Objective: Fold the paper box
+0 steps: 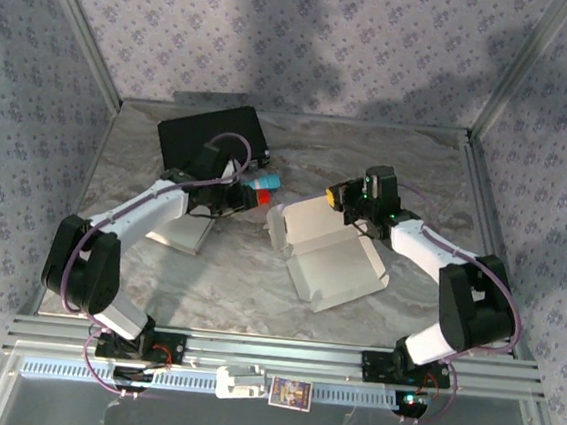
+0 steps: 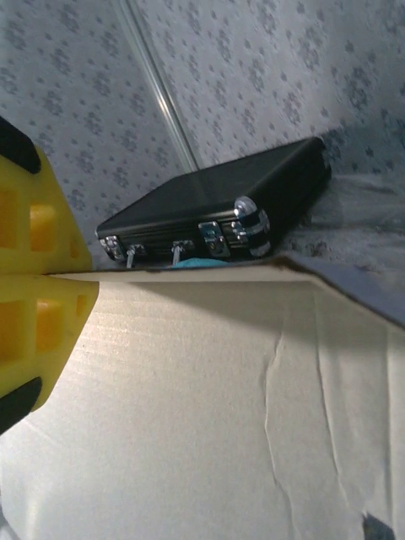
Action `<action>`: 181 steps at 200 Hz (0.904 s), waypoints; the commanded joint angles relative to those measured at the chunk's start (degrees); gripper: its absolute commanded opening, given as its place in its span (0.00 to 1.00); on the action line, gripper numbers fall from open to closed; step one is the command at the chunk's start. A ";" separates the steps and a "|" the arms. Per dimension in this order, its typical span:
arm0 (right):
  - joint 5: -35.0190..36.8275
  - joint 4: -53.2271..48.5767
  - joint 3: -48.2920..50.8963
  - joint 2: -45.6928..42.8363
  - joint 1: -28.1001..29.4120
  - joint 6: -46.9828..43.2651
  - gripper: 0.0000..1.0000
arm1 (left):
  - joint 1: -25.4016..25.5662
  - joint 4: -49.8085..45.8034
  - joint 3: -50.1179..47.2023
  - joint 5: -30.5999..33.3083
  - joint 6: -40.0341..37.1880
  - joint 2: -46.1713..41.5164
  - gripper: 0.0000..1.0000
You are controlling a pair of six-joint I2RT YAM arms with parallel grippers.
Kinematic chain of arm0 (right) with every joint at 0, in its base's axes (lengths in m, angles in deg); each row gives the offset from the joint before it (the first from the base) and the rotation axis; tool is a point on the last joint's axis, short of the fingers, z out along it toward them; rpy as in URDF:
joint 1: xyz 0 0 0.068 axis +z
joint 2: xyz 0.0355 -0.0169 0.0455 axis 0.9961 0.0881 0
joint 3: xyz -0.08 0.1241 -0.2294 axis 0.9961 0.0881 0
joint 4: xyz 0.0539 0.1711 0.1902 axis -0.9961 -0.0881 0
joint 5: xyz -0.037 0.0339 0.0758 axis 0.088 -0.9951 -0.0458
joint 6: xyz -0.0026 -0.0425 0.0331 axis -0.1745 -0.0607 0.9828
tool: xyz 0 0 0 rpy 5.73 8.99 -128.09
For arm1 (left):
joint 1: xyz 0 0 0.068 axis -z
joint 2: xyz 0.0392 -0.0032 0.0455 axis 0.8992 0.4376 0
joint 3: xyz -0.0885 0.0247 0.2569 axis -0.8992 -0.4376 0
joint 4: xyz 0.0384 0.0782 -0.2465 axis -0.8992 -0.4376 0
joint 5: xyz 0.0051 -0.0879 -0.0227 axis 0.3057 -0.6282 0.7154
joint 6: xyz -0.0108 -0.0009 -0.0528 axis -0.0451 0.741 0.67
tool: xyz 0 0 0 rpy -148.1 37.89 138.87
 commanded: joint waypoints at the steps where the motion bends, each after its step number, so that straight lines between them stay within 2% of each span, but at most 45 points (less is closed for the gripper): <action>1: -5.96 13.42 2.48 2.15 -1.22 -1.96 0.00 | 0.83 7.73 -3.46 -2.75 -6.98 -3.05 0.40; 32: -9.30 18.17 3.91 4.23 -1.61 -3.26 0.00 | 2.81 14.75 -9.16 -2.67 -11.06 -4.86 0.39; 50: -10.66 24.20 4.99 5.97 -1.52 -2.23 0.00 | 4.49 18.48 -11.49 -1.53 -13.69 -6.01 0.39; 73: -12.45 28.76 4.77 7.10 -1.57 -1.93 0.00 | 5.17 21.64 -14.13 -0.17 -14.24 -7.42 0.39; 99: -14.99 30.55 3.58 8.29 -1.62 -2.91 0.00 | 5.27 20.19 -16.00 3.23 -14.76 -9.77 0.39; 132: -16.29 35.73 2.55 11.03 -0.22 -1.64 0.00 | 5.02 15.91 -18.37 11.10 -15.53 -15.41 0.39; 181: -20.91 43.06 2.60 15.20 -0.40 -2.98 0.00 | 4.30 16.01 -22.74 10.31 -16.85 -19.92 0.39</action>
